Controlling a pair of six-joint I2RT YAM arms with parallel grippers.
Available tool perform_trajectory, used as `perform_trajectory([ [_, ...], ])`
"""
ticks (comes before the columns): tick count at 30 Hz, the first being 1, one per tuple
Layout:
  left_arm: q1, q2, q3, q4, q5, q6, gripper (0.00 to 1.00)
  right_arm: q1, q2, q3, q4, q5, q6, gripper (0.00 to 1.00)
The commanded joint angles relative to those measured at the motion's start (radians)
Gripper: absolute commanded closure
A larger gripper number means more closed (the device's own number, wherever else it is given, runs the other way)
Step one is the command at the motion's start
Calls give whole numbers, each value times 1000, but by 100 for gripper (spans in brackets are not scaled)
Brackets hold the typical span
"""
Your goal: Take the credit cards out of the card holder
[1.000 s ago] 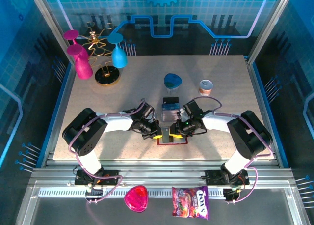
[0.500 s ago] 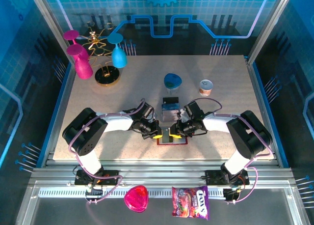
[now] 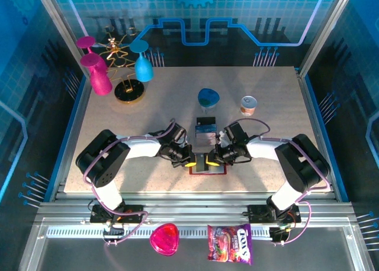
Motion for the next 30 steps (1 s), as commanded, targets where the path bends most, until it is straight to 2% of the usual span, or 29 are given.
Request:
perform_trajectory([
  [1,-1,31,-1,-81,-31,23,98,-26,-32,-20,-33,-6,-27,91],
  [17,1,33,-1,-70,-18,18,98,-98,-125,15,-264,64,-168,91],
  [30,1,33,-4,-54,-13,16,98,-96,-149,34,-299,84,-170,92],
])
